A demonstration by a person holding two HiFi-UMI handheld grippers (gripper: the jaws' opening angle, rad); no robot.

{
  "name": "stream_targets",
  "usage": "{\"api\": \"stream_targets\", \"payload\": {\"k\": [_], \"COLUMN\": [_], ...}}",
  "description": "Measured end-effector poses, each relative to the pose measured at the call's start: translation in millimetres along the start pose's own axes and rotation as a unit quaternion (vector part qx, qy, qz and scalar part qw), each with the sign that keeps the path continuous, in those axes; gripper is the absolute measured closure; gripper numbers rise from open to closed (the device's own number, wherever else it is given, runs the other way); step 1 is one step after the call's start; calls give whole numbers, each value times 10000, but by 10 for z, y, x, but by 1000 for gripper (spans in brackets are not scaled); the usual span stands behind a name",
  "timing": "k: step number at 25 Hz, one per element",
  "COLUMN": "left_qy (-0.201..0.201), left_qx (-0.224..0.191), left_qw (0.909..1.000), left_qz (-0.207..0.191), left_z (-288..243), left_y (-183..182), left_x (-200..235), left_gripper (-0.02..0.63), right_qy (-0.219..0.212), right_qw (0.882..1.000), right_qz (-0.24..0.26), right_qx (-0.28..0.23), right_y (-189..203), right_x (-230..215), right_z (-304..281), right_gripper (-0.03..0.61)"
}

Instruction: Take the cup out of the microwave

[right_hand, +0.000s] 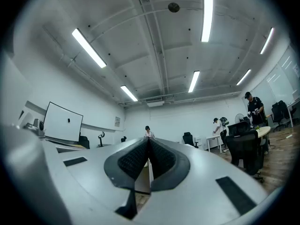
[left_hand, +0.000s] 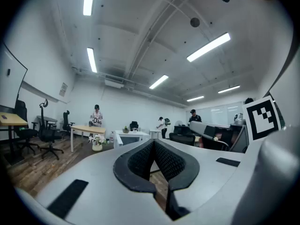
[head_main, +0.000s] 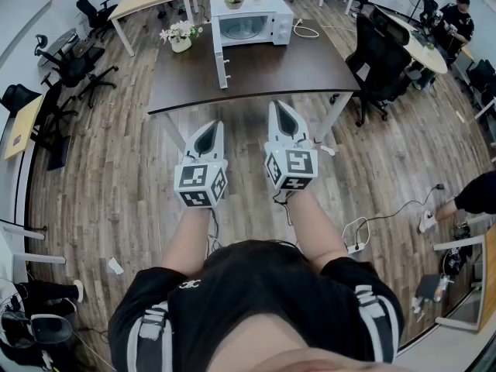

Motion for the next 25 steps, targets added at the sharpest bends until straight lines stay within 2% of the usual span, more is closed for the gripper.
{"api": "stream_targets", "payload": {"k": [13, 20, 25], "left_qy": [355, 498, 452], "left_qx": [-120, -153, -166], "left_qw": [9993, 9986, 9988], "left_qz": [0, 65, -18], "left_z": [-19, -328, -798], "left_y": [111, 214, 330], "left_x": [492, 686, 769], "left_gripper": [614, 614, 614], "right_qy": [180, 314, 276], "right_qw": [9998, 9995, 9996], "right_qz": [-61, -13, 34], "right_qx": [92, -1, -14], "right_y": [310, 392, 520], "right_x": [392, 267, -54], "right_z": [-270, -587, -966], "right_gripper": [577, 577, 577]}}
Point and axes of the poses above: the fingertips, and each gripper's own axes: z backward along the fingers, x to its left, y out of its underside, the point moved 2 cm from there along z, backward along the fingers, and after that the axes turned 11 degrees about -z, right-handed, at the moved point
